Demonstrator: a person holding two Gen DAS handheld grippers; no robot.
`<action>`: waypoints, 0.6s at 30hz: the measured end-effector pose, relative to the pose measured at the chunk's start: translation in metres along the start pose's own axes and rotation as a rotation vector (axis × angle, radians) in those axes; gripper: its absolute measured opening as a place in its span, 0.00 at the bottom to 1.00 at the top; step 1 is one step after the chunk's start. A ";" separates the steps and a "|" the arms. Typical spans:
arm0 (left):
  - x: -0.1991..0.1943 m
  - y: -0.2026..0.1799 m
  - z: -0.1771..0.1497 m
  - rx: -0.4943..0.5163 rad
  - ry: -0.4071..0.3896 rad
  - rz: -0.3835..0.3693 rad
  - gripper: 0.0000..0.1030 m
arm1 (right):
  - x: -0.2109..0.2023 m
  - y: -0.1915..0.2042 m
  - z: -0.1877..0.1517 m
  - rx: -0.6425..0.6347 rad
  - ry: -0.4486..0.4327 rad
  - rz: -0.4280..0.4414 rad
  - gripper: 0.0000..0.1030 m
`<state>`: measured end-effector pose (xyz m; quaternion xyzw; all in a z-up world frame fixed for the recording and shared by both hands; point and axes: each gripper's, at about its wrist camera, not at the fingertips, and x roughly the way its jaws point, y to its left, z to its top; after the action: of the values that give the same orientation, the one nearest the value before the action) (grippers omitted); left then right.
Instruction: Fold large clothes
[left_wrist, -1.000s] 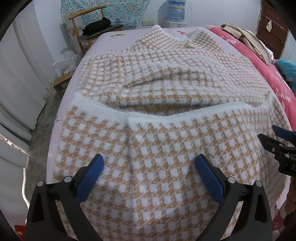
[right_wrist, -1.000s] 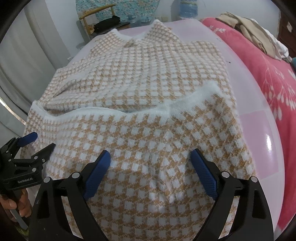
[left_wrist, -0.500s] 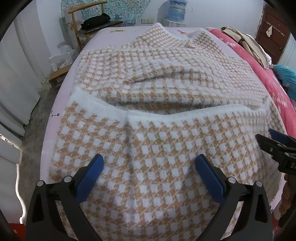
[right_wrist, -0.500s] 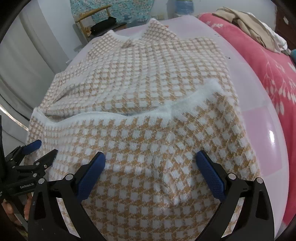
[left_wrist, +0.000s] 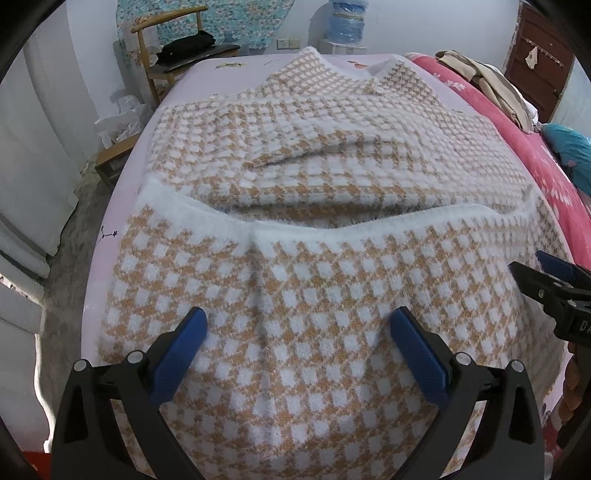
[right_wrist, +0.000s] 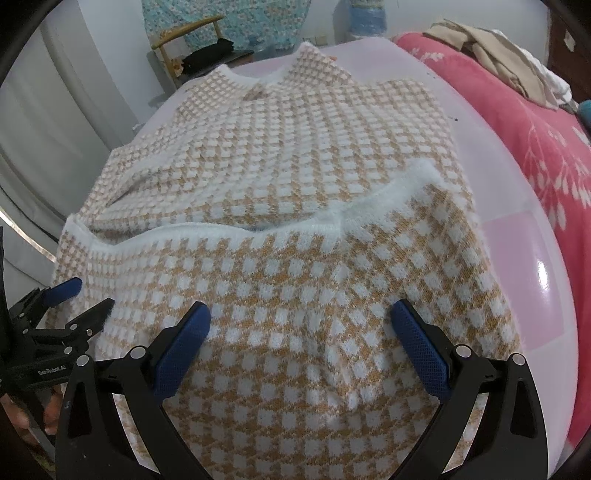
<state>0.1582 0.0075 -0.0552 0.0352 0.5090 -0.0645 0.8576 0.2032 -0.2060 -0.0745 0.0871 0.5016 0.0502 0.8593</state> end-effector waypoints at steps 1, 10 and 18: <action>0.000 0.001 0.001 0.003 0.002 -0.003 0.95 | -0.001 0.001 -0.001 0.002 -0.003 0.000 0.92; -0.040 0.006 0.035 0.044 -0.128 -0.083 0.95 | -0.042 0.004 0.019 -0.081 -0.024 0.068 0.92; -0.058 0.010 0.137 0.051 -0.358 -0.139 0.94 | -0.083 -0.019 0.120 -0.116 -0.177 0.169 0.92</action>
<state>0.2509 0.0049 0.0613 0.0098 0.3477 -0.1418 0.9267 0.2672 -0.2506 0.0502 0.0831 0.4109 0.1435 0.8965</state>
